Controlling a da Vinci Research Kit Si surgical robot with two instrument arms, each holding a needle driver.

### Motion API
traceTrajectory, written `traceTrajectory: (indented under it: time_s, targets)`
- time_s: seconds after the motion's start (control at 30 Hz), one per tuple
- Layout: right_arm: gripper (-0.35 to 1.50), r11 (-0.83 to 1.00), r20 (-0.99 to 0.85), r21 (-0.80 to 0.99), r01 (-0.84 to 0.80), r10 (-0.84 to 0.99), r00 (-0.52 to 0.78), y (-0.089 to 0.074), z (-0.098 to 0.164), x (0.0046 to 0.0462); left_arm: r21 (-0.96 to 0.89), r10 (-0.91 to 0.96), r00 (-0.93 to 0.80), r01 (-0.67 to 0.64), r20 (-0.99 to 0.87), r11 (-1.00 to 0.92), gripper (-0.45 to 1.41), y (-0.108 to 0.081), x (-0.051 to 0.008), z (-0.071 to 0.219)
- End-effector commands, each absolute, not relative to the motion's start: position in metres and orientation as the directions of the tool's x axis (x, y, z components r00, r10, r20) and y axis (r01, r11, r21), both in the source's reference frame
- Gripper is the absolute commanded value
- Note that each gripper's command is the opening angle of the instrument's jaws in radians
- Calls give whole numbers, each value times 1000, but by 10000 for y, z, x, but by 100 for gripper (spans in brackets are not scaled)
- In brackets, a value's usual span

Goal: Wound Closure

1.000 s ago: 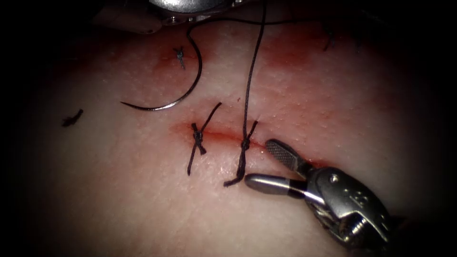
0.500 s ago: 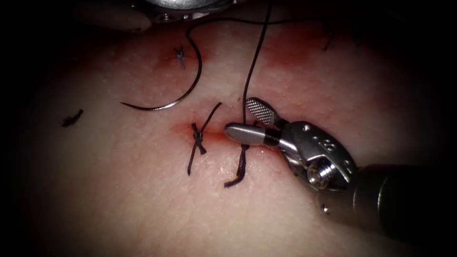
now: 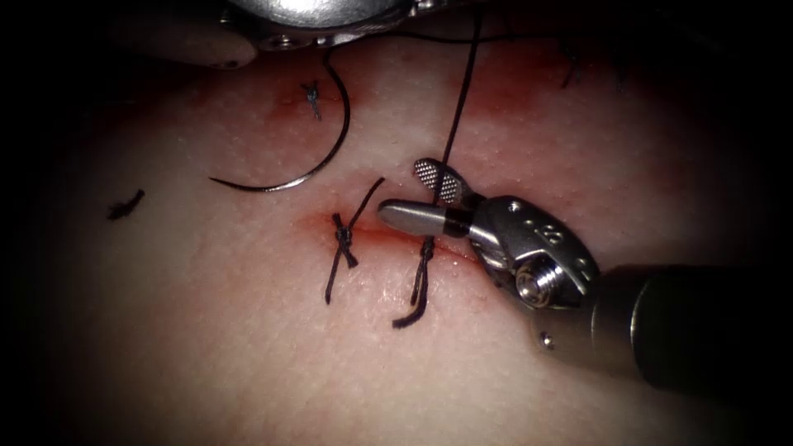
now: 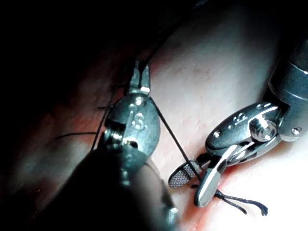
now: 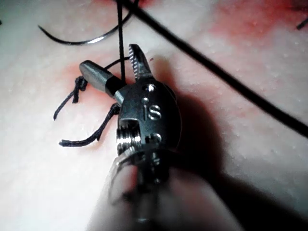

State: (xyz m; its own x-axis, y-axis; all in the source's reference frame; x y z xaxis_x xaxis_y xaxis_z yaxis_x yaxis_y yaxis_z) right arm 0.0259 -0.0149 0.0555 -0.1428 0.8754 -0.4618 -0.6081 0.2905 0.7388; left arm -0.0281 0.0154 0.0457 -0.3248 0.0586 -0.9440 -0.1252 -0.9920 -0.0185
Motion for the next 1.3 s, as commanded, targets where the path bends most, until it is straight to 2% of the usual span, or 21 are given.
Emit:
traceTrajectory:
  time_s: [0.03, 0.33, 0.67, 0.73, 0.77, 0.8, 0.83, 1.03, 1.07, 1.1, 1.13, 1.17, 1.2, 1.3]
  targets:
    - [138, 294, -463, 742, -602, 874, -144, -151, 562, 273, -17, 57, -324, -124, -944, -992, -45, 155, -286, 461]
    - [145, 308, -488, 722, -619, 861, -140, -145, 578, 287, -16, 54, -322, -121, -945, -993, -45, 150, -286, 460]
    - [125, 358, -527, 702, -615, 843, -111, -142, 579, 294, -16, 53, -320, -119, -946, -993, -45, 147, -287, 458]
    - [99, 361, -531, 699, -618, 841, -109, -141, 579, 296, -16, 53, -320, -118, -946, -993, -45, 147, -287, 457]
    - [74, 367, -534, 697, -617, 839, -105, -141, 579, 297, -16, 52, -318, -117, -947, -993, -45, 146, -288, 457]
    - [-25, 372, -549, 679, -633, 830, -100, -140, 578, 296, -15, 51, -320, -114, -946, -993, -45, 145, -288, 457]
    - [-35, 373, -558, 665, -647, 824, -98, -140, 577, 295, -14, 50, -320, -114, -946, -993, -45, 144, -289, 458]
    - [-35, 420, -621, 627, -656, 778, -95, -135, 570, 294, -14, 48, -322, -108, -946, -994, -45, 142, -290, 458]
    - [-11, 421, -622, 629, -653, 776, -99, -136, 568, 291, -15, 49, -321, -108, -946, -994, -45, 143, -290, 458]
    - [71, 426, -624, 637, -642, 775, -105, -137, 563, 284, -17, 51, -320, -107, -946, -994, -45, 146, -289, 457]
    - [99, 428, -624, 641, -638, 773, -109, -137, 561, 280, -13, 46, -320, -106, -946, -994, -45, 147, -289, 457]
    - [118, 431, -629, 647, -629, 768, -120, -139, 557, 275, -8, 42, -320, -105, -946, -994, -45, 149, -289, 457]
    - [126, 434, -632, 652, -622, 765, -128, -140, 554, 271, -4, 38, -321, -106, -946, -994, -45, 151, -290, 458]
    - [135, 432, -634, 657, -617, 760, -143, -149, 541, 254, 16, 18, -329, -103, -944, -995, -45, 158, -298, 462]
